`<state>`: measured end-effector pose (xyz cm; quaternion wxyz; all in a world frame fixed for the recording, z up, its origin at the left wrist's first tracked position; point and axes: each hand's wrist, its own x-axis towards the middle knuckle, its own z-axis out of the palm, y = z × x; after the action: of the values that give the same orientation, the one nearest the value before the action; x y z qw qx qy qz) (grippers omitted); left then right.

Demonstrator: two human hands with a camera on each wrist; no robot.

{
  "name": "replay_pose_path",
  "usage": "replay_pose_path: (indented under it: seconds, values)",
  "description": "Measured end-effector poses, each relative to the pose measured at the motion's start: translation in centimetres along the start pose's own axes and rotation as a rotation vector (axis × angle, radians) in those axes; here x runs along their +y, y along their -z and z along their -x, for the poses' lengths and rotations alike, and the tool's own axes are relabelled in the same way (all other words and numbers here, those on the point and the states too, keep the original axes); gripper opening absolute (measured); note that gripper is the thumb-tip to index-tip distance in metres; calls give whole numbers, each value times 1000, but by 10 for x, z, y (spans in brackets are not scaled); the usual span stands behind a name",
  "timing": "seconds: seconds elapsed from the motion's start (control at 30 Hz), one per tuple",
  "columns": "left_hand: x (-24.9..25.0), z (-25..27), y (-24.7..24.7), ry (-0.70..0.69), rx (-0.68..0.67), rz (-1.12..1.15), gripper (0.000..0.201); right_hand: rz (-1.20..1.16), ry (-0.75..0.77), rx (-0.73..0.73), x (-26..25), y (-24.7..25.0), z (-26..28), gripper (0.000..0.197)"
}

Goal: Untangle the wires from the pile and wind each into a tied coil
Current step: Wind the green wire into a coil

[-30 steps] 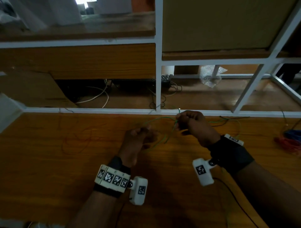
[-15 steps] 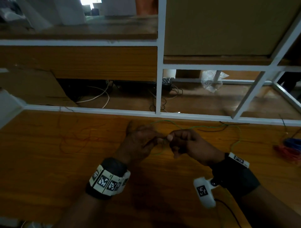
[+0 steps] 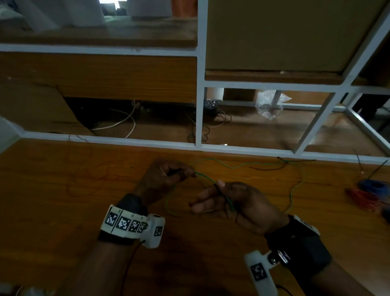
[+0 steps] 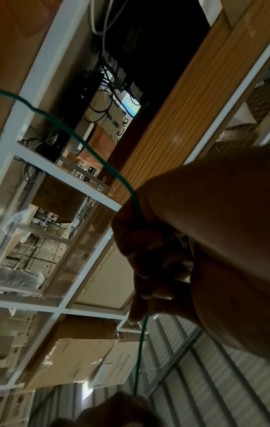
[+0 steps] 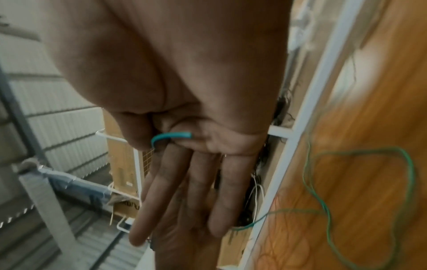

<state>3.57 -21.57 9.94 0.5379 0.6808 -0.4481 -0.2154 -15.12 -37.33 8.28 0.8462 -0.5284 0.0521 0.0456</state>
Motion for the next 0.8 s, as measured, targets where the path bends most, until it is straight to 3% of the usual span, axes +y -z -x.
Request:
replay_pose_path:
  seconds: [0.23, 0.47, 0.57, 0.67, 0.73, 0.8]
  values:
    - [-7, -3, -24, 79, 30, 40, 23, -240, -54, -137, 3, -6, -3, 44]
    - [4, -13, -29, 122, 32, 67, 13, -202, 4, -186, -1, -18, -9, 41]
    - [1, -10, -32, 181, -42, 27, 15, -288, 81, -166, -2, -18, -12, 42]
    - [3, 0, -46, 379, -114, 34, 19, -429, 173, -122, -3, -18, -18, 45]
    - [3, 11, -57, 433, -113, -13, 25, -455, 263, -43, -5, -17, -22, 43]
    - [-8, 24, -64, 433, -135, -40, 19, -377, 377, 100, -9, -13, -25, 40]
